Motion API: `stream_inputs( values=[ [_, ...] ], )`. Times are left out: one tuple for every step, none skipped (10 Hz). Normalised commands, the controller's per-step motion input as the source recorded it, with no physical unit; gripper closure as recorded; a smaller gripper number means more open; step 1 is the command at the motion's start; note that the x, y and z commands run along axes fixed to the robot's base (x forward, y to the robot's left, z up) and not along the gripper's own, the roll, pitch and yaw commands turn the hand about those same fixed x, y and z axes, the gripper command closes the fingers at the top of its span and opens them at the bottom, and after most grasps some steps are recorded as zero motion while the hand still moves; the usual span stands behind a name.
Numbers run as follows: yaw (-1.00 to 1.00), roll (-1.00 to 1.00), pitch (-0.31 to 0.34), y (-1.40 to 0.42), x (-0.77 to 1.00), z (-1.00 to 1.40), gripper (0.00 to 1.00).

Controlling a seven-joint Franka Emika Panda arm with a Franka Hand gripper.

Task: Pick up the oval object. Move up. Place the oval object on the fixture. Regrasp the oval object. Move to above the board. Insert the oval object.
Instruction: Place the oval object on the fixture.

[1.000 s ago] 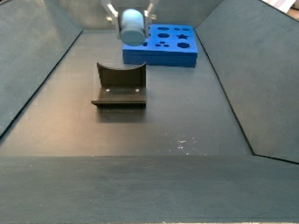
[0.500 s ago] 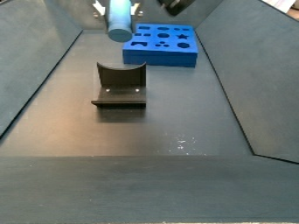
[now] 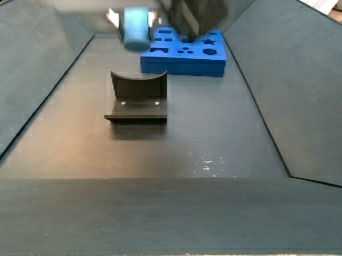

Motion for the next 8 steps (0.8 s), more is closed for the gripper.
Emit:
stream_inputs(
  values=[
    [-0.14, -1.0, 0.067, 0.08, 0.12, -1.0, 1.0],
    [-0.14, -1.0, 0.085, 0.08, 0.13, -1.0, 1.0],
    [-0.16, -1.0, 0.094, 0.09, 0.15, -1.0, 1.0],
    [-0.18, -1.0, 0.089, 0.1, 0.15, -1.0, 1.0],
    [-0.17, -0.82, 0.069, 0.1, 0.16, -1.0, 1.0],
    [-0.15, -0.59, 0.043, 0.11, 0.18, -1.0, 1.0],
    [-0.14, -0.41, 0.034, 0.12, 0.19, -1.0, 1.0],
    [-0.13, -0.27, 0.024, 0.1, 0.17, -0.83, 1.0]
  ],
)
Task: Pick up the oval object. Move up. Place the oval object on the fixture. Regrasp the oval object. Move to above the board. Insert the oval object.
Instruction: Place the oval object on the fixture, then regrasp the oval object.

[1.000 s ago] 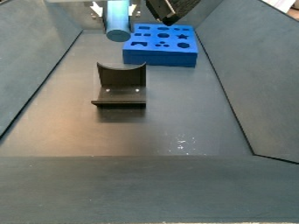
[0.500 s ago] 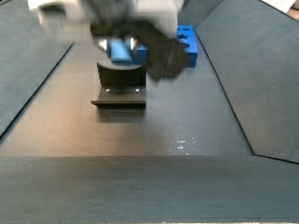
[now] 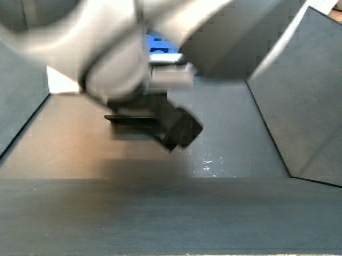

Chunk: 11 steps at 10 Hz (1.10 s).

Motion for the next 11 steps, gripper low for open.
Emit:
stream_inputs(
  values=[
    [-0.11, -0.18, 0.003, 0.07, 0.12, -0.55, 1.0],
    [-0.1, -0.16, -0.016, 0.06, 0.09, -0.35, 1.0],
    [-0.09, -0.13, -0.03, 0.06, 0.08, -0.17, 1.0],
    [0.0, 0.0, 0.0, 0.0, 0.0, 0.0, 0.0],
    [0.11, 0.03, -0.019, 0.0, 0.0, 1.0, 0.0],
    [0.11, 0.03, -0.008, 0.0, -0.01, 1.0, 0.0],
    [0.1, 0.03, 0.0, 0.0, -0.03, 1.0, 0.0],
    [0.08, 0.03, 0.026, 0.0, -0.04, 1.0, 0.0],
    [0.07, 0.03, 0.041, 0.0, -0.05, 1.0, 0.0],
    [0.05, 0.02, 0.064, 0.0, -0.05, 0.88, 0.0],
    [0.04, 0.02, 0.079, 0.0, -0.04, 0.7, 0.0]
  ],
)
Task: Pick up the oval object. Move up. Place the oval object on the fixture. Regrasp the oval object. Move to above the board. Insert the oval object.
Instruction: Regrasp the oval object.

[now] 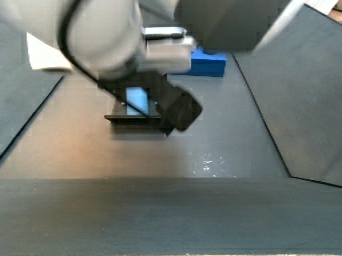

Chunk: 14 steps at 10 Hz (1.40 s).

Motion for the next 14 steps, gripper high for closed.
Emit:
stream_inputs(
  values=[
    [0.02, 0.02, 0.089, 0.01, -0.04, 0.51, 0.0],
    [0.0, 0.03, 0.093, 0.0, -0.03, 0.33, 0.0],
    [-0.01, 1.0, 0.061, -1.0, -0.09, 0.91, 0.0],
    [-0.01, 1.0, 0.059, -1.0, -0.09, 0.87, 0.0],
    [-0.01, 1.0, 0.049, -1.0, -0.1, 0.85, 0.0],
    [-0.01, 1.0, 0.036, -1.0, -0.14, 0.78, 0.0],
    [-0.01, 1.0, 0.031, -0.92, -0.13, 0.62, 0.0],
    [-0.01, 1.0, 0.029, -0.76, -0.1, 0.4, 0.0],
    [-0.01, 1.0, 0.025, -0.52, -0.05, 0.11, 0.0],
    [-0.01, 1.0, 0.023, -0.33, -0.02, 0.02, 0.0],
    [-0.01, 1.0, 0.02, -0.06, -0.02, 0.01, 0.0],
    [-0.01, 1.0, 0.017, 0.0, -0.02, 0.01, 0.0],
    [-0.01, 1.0, 0.013, -0.02, -0.02, 0.0, 0.0],
    [-0.01, 1.0, 0.006, -0.03, -0.02, 0.01, 0.0]
  ],
)
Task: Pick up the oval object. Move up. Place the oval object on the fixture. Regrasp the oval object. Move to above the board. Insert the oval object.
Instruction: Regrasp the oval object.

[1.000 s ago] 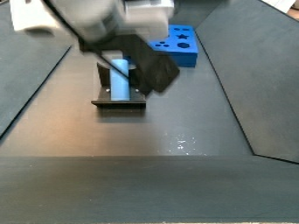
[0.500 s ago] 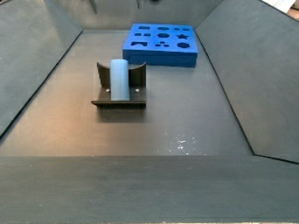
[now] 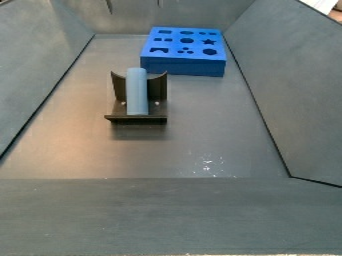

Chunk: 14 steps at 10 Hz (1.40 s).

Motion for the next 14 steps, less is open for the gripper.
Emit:
stream_inputs(
  values=[
    [0.0, 1.0, 0.001, -0.03, -0.02, 0.0, 0.0],
    [0.0, 1.0, -0.003, -0.02, -0.02, 0.0, 0.0],
    [0.0, 1.0, -0.008, -0.02, -0.02, 0.0, 0.0],
    [0.0, 1.0, -0.009, -0.02, -0.02, 0.0, 0.0],
    [0.0, 1.0, -0.008, -0.02, -0.02, 0.0, 0.0],
    [0.0, 1.0, -0.001, -0.02, -0.01, 0.01, 0.0],
    [0.0, 1.0, 0.0, -0.02, 0.0, 0.0, 0.0],
    [0.01, 1.0, 0.008, -0.02, 0.01, -0.01, 0.0],
    [0.01, 1.0, 0.017, -0.02, 0.03, -0.01, 0.0],
    [0.01, 1.0, 0.031, -0.03, 0.04, -0.01, 0.0],
    [0.02, 1.0, 0.043, -0.03, 0.05, -0.01, 0.0],
    [0.02, 1.0, 0.066, -0.03, 0.07, -0.01, 0.0],
    [0.03, 1.0, 0.08, -0.03, 0.08, -0.02, 0.0],
    [0.05, 1.0, 0.126, -0.04, 0.1, -0.02, 0.0]
  ],
)
